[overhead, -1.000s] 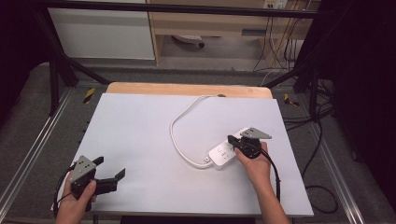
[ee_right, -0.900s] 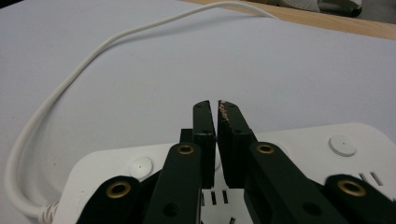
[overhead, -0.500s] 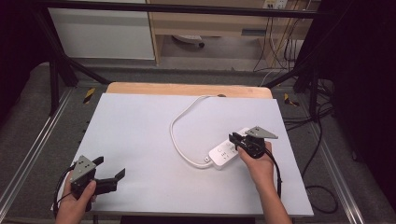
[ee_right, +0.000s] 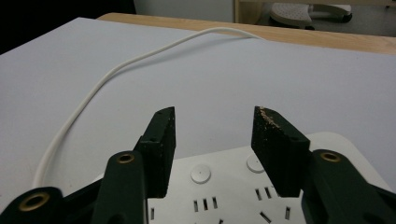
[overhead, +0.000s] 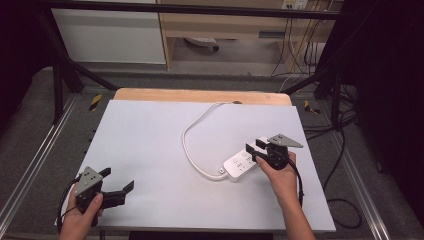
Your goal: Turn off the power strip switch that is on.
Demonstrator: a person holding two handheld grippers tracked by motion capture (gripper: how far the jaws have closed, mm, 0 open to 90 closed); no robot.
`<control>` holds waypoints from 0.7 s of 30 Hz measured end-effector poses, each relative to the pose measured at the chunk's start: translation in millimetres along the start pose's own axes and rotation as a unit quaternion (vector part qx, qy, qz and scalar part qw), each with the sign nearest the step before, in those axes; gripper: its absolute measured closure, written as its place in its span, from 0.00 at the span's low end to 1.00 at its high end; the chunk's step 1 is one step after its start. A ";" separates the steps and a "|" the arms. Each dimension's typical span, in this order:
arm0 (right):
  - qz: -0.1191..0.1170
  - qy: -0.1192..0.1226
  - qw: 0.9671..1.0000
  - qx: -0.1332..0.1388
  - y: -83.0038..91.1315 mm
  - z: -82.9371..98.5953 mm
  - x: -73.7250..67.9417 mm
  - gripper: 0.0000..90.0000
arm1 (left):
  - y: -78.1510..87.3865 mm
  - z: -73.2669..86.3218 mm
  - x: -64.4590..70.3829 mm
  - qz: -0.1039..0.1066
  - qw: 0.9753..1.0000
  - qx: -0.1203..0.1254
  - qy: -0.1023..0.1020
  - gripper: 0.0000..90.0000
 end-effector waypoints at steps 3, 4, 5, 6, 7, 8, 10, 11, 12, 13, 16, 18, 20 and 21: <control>0.001 0.004 1.000 -0.002 1.4 -1.0 0.2 0.49 | 0.0 0.0 -0.1 0.000 1.000 0.000 0.000 0.06; 0.000 0.003 1.000 -0.002 2.0 -1.4 0.1 0.48 | 0.0 0.0 -0.1 0.000 1.000 0.000 0.000 0.06; 0.001 0.004 1.000 -0.003 2.6 -1.8 0.1 0.47 | 0.0 0.1 -0.1 0.000 1.000 0.000 0.000 0.06; 0.000 0.004 1.000 -0.001 3.2 -2.4 0.2 0.46 | 0.0 0.1 -0.2 0.000 1.000 0.000 0.000 0.06; 0.000 0.003 1.000 -0.001 3.8 -2.9 -0.1 0.45 | 0.1 0.0 -0.2 -0.001 1.000 0.000 0.000 0.06; -0.002 0.002 1.000 -0.002 4.6 -3.4 -0.5 0.44 | 0.3 -0.1 -0.5 -0.002 1.000 0.000 0.000 0.06; -0.001 0.003 1.000 -0.002 5.4 -4.3 -0.3 0.41 | 0.2 0.0 -0.5 -0.002 1.000 0.000 0.000 0.06; -0.001 0.002 1.000 -0.002 5.8 -4.8 0.1 0.39 | 0.3 0.0 -0.6 -0.002 1.000 0.000 0.000 0.06; -0.002 0.000 1.000 -0.003 6.5 -5.0 0.0 0.37 | 0.3 -0.1 -0.6 -0.002 1.000 0.000 0.000 0.06; -0.002 -0.001 1.000 -0.006 7.1 -5.2 0.2 0.35 | 0.3 0.0 -0.6 -0.002 1.000 0.000 0.000 0.06; 0.004 0.000 1.000 -0.007 9.5 -6.4 2.0 0.31 | 0.3 0.0 -0.8 -0.003 1.000 0.000 0.000 0.06; 0.008 0.002 1.000 -0.004 11.8 -7.6 3.4 0.28 | 0.4 -0.1 -0.7 -0.002 1.000 0.001 0.000 0.06; 0.009 0.000 1.000 -0.003 14.0 -8.9 5.1 0.26 | 0.5 -0.1 -0.7 -0.002 1.000 0.000 0.000 0.06; 0.009 -0.001 1.000 0.000 15.2 -9.7 5.7 0.25 | 0.6 -0.1 -0.7 -0.002 1.000 0.001 0.000 0.06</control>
Point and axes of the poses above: each handheld gripper's, and its own axes: y roughly backward along the jaws, z roughly out of its underside, x roughly to its right, the point moved 8 cm from there along -y, roughly forward along the jaws, and after that the axes turned 5 degrees about z, right-handed, at the moved point
